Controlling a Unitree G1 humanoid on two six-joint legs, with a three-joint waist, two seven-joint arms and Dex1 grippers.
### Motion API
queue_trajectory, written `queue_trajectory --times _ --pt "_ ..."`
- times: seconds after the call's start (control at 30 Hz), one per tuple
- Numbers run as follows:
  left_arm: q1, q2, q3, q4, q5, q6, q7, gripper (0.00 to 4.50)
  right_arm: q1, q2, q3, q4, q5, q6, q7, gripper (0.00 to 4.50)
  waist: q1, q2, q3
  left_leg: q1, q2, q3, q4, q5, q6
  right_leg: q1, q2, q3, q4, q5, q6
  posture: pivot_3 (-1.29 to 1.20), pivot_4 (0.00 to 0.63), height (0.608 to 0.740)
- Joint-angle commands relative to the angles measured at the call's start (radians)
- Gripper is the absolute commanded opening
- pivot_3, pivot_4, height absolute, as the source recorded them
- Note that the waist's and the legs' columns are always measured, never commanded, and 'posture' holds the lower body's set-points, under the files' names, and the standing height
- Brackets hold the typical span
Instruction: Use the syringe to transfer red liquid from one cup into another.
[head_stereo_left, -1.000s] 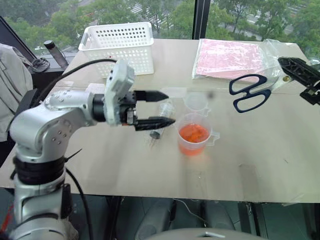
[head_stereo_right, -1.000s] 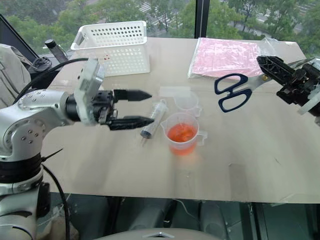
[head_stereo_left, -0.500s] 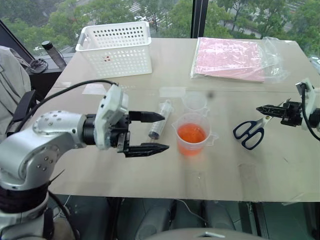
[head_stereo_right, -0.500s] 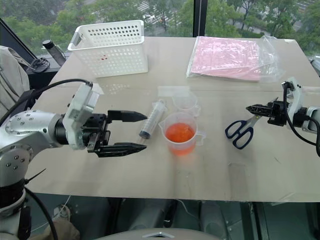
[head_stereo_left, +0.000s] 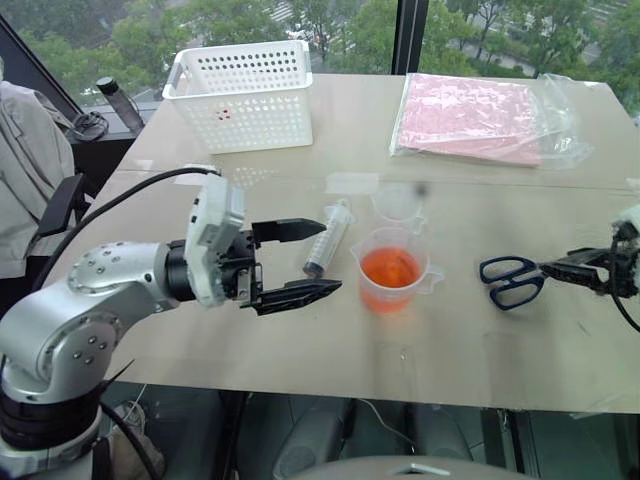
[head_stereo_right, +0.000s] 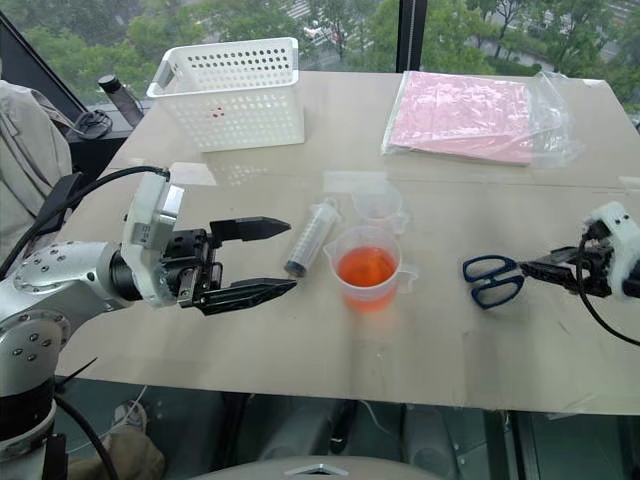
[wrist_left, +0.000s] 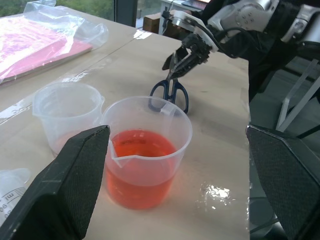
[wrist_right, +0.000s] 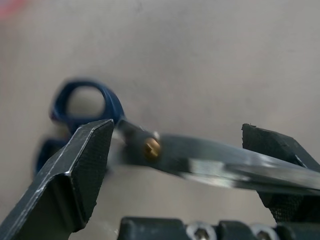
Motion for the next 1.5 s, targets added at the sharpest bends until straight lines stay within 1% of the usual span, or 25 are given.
queue_trajectory --times 0.03,0.13,0.2,0.27,0.33,0.37,0.43,0.5,0.6,0.63,0.73,0.8,0.93,1.0,1.07,1.1,1.13,1.2,1.23,1.3,1.37,1.47,1.5 --pt "0.016 0.019 0.017 0.003 0.004 -0.03 -0.013 4.44 0.178 0.004 -0.203 -0.155 -0.084 -0.181 0.078 4.47 -0.001 0.001 -0.001 0.0 0.0 0.0 0.0 0.0 0.0 0.0 0.0 0.0 0.0 0.0 0.0 0.0 0.15 0.74" --pt "0.007 0.018 -0.001 0.034 0.023 -0.043 -0.015 4.44 0.315 0.04 -0.304 -0.224 -0.158 -0.25 0.065 4.47 -0.001 0.001 -0.001 0.002 0.001 0.002 0.0 0.0 0.0 0.0 0.001 0.002 0.002 0.0 0.0 0.0 0.15 0.74" --pt "0.0 0.012 -0.009 0.047 0.022 -0.044 -0.011 4.44 0.367 0.067 -0.361 -0.264 -0.176 -0.267 0.065 4.47 0.0 0.001 -0.001 0.003 0.001 0.002 0.001 -0.001 0.001 0.0 0.001 0.002 0.003 0.0 0.0 0.0 0.15 0.74" --pt "-0.004 0.012 -0.016 0.055 0.03 -0.052 -0.015 4.44 0.401 0.075 -0.392 -0.273 -0.247 -0.316 0.043 4.47 0.0 0.001 -0.001 0.003 0.001 0.003 0.001 -0.002 0.003 0.0 0.001 0.003 0.004 0.0 0.0 0.0 0.15 0.74" --pt "-0.004 0.014 -0.019 0.064 0.038 -0.059 -0.022 4.44 0.428 0.079 -0.416 -0.275 -0.289 -0.366 0.058 4.47 0.0 0.001 -0.001 0.003 0.001 0.003 0.001 -0.002 0.003 0.0 0.001 0.003 0.004 0.0 0.0 0.0 0.15 0.74" --pt "-0.002 0.015 -0.02 0.068 0.045 -0.064 -0.025 4.44 0.425 0.094 -0.439 -0.291 -0.268 -0.37 0.07 4.47 0.0 0.001 -0.001 0.003 0.001 0.003 0.001 -0.001 0.002 0.0 0.001 0.003 0.004 0.0 0.0 0.0 0.15 0.74" --pt "-0.003 0.01 -0.016 0.087 0.054 -0.07 -0.013 4.44 0.406 0.13 -0.498 -0.363 -0.146 -0.313 0.111 4.47 -0.001 0.001 -0.001 0.003 0.001 0.003 0.001 -0.001 0.001 0.0 0.001 0.003 0.004 0.0 0.0 0.0 0.15 0.74" --pt "-0.006 0.007 -0.017 0.099 0.066 -0.077 -0.006 4.44 0.377 0.16 -0.528 -0.444 -0.063 -0.291 0.12 4.47 -0.002 0.002 -0.001 0.003 0.001 0.003 0.001 -0.001 0.001 0.001 0.001 0.003 0.004 0.0 0.0 0.0 0.15 0.74" --pt "-0.017 -0.024 -0.01 0.124 0.063 -0.064 0.06 4.44 0.284 0.218 -0.523 -0.548 0.06 -0.248 0.038 4.47 -0.003 0.001 -0.001 0.003 0.002 0.003 0.001 -0.001 0.001 0.001 0.001 0.003 0.004 0.0 0.0 0.0 0.15 0.74" --pt "-0.018 -0.033 -0.01 0.131 0.071 -0.063 0.082 4.44 0.264 0.231 -0.507 -0.577 0.069 -0.246 0.021 4.47 -0.001 0.001 0.0 0.003 0.002 0.003 0.001 -0.001 0.001 0.001 0.001 0.003 0.004 0.0 0.0 0.0 0.15 0.74" --pt "-0.02 -0.042 -0.018 0.14 0.097 -0.07 0.113 4.44 0.268 0.247 -0.466 -0.664 0.13 -0.199 0.023 4.47 0.006 -0.001 0.0 0.002 0.002 0.002 0.001 -0.001 0.001 0.001 0.001 0.002 0.003 0.0 0.0 0.0 0.15 0.74" --pt "-0.036 -0.051 -0.021 0.156 0.116 -0.054 0.172 4.44 0.256 0.259 -0.451 -0.713 0.128 -0.223 0.016 4.47 0.007 -0.001 0.0 0.002 0.002 0.001 0.001 -0.001 0.0 0.001 0.001 0.001 0.002 0.0 0.0 0.0 0.15 0.74" --pt "-0.106 -0.076 -0.07 0.174 0.174 0.042 0.358 4.44 0.279 0.245 -0.5 -0.804 0.303 -0.153 0.041 4.47 0.006 -0.002 0.0 0.002 0.001 0.001 0.001 -0.001 0.0 0.001 0.001 0.001 0.002 0.0 0.0 0.0 0.15 0.74" --pt "-0.185 -0.082 -0.122 0.184 0.204 0.13 0.441 4.44 0.31 0.249 -0.512 -0.858 0.266 -0.192 0.066 4.47 0.006 -0.003 0.0 0.002 0.002 0.001 0.001 -0.001 0.0 0.001 0.001 0.001 0.003 0.0 0.0 0.0 0.15 0.74" --pt "-0.286 -0.099 -0.158 0.202 0.193 0.256 0.512 4.44 0.332 0.248 -0.526 -0.89 0.258 -0.201 0.074 4.47 0.009 -0.005 0.001 0.002 0.001 0.001 0.002 -0.001 0.001 0.001 0.001 0.0 0.003 0.0 0.0 0.0 0.15 0.74" --pt "-0.366 -0.101 -0.189 0.242 0.176 0.404 0.533 4.44 0.34 0.244 -0.533 -0.899 0.256 -0.2 0.076 4.47 0.01 -0.006 0.001 0.002 0.001 0.001 0.002 -0.001 0.001 0.001 0.001 0.0 0.004 0.0 0.0 0.0 0.15 0.74" --pt "-0.423 -0.103 -0.207 0.273 0.164 0.512 0.545 4.44 0.343 0.24 -0.535 -0.906 0.254 -0.198 0.073 4.47 0.008 -0.007 0.001 0.001 0.001 0.001 0.003 -0.001 0.001 0.001 0.002 0.0 0.004 0.0 0.0 0.0 0.15 0.74" --pt "-0.566 -0.107 -0.296 0.378 0.197 0.7 0.56 4.44 0.345 0.233 -0.55 -0.924 0.263 -0.198 0.063 4.47 0.005 -0.008 0.0 0.002 0.001 0.001 0.003 -0.001 0.001 0.001 0.003 0.0 0.005 0.0 0.0 0.0 0.15 0.74" --pt "-0.609 -0.105 -0.327 0.42 0.208 0.74 0.563 4.44 0.342 0.231 -0.553 -0.93 0.268 -0.198 0.054 4.47 0.003 -0.008 0.0 0.002 0.001 0.001 0.003 -0.001 0.001 0.001 0.004 0.0 0.005 0.0 0.0 0.0 0.15 0.74" --pt "-0.732 -0.182 -0.342 0.615 0.248 0.77 0.607 4.44 0.341 0.23 -0.564 -0.947 0.273 -0.2 0.04 4.47 0.002 -0.008 0.0 0.002 0.001 0.001 0.003 -0.001 0.0 0.001 0.004 0.001 0.006 0.0 0.0 0.0 0.15 0.74" --pt "-0.821 -0.224 -0.395 0.771 0.293 0.77 0.617 4.44 0.345 0.23 -0.58 -0.965 0.285 -0.197 0.027 4.47 -0.001 -0.008 0.0 0.002 0.001 0.0 0.003 0.0 0.0 0.0 0.005 0.0 0.006 0.0 0.0 0.0 0.15 0.74" --pt "-0.904 -0.259 -0.494 0.886 0.374 0.757 0.589 4.44 0.372 0.236 -0.621 -0.99 0.307 -0.19 0.021 4.47 -0.001 -0.008 0.0 0.001 0.001 0.0 0.003 0.0 -0.001 0.0 0.003 0.001 0.006 0.0 0.0 0.0 0.15 0.74" --pt "-0.932 -0.282 -0.493 0.95 0.376 0.761 0.57 4.44 0.388 0.24 -0.636 -0.998 0.307 -0.191 0.021 4.47 -0.001 -0.009 0.0 0.001 0.001 0.001 0.003 0.0 -0.001 0.0 0.002 0.001 0.006 0.0 0.0 0.0 0.15 0.74"
